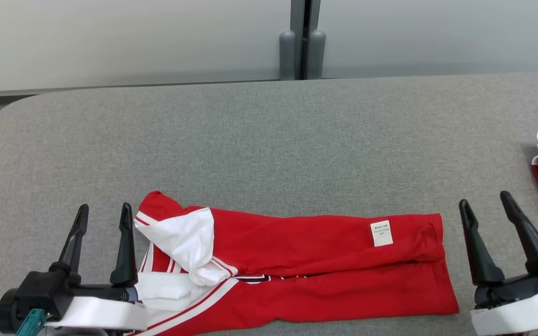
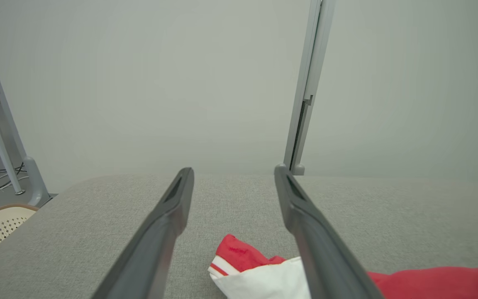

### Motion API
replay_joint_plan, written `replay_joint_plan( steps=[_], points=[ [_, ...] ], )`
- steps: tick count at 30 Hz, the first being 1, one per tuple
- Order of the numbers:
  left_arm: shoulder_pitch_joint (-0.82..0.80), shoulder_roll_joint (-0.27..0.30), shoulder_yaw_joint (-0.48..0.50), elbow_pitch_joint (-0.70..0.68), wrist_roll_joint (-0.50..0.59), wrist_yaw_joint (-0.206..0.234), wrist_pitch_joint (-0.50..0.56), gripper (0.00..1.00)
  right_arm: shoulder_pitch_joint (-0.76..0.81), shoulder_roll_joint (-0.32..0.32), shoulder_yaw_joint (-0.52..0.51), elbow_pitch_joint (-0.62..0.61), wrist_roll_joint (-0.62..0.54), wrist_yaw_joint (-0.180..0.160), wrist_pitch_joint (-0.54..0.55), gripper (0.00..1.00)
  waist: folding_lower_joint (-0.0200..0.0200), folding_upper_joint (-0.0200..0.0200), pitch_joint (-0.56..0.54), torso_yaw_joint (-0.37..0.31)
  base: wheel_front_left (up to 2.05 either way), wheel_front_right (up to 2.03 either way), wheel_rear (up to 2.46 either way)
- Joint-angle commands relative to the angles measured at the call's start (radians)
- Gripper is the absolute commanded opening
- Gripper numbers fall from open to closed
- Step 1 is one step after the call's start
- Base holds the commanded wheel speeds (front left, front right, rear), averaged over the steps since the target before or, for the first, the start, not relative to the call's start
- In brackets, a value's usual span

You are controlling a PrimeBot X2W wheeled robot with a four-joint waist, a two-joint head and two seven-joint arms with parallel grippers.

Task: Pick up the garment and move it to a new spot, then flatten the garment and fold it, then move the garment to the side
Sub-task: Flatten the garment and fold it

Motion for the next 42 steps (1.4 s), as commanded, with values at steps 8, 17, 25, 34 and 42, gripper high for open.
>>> replay_joint_plan(
  steps=[8, 17, 25, 34, 42],
  points=[
    [0.063, 0.006, 0.011, 0.040, 0.009, -0.034, -0.002, 1.00, 0.062, 0.027, 0.011, 0.026, -0.010, 0.000, 0.010, 1.00, 0.0000, 0.0000, -0.055, -0.022, 0.00, 0.00, 0.00],
    [0.096, 0.003, 0.023, 0.048, -0.008, -0.038, -0.002, 1.00, 0.081, 0.039, 0.008, 0.031, -0.002, 0.000, 0.011, 1.00, 0.0000, 0.0000, -0.071, -0.028, 0.00, 0.00, 0.00],
    [0.094, 0.005, 0.020, 0.041, -0.018, -0.028, 0.012, 1.00, 0.067, 0.039, 0.006, 0.044, 0.001, 0.000, 0.017, 1.00, 0.0000, 0.0000, -0.067, -0.031, 0.00, 0.00, 0.00],
    [0.042, -0.001, 0.005, 0.020, -0.005, -0.028, 0.019, 1.00, 0.025, 0.009, -0.006, 0.130, 0.022, 0.000, 0.016, 1.00, 0.0000, 0.0000, -0.023, -0.011, 0.00, 0.00, 0.00],
    [-0.041, -0.025, -0.010, 0.032, 0.007, -0.045, 0.009, 1.00, -0.082, -0.020, 0.046, 0.390, 0.072, 0.000, -0.017, 1.00, 0.0000, 0.0000, 0.058, 0.020, 0.00, 0.00, 0.00]
  ],
)
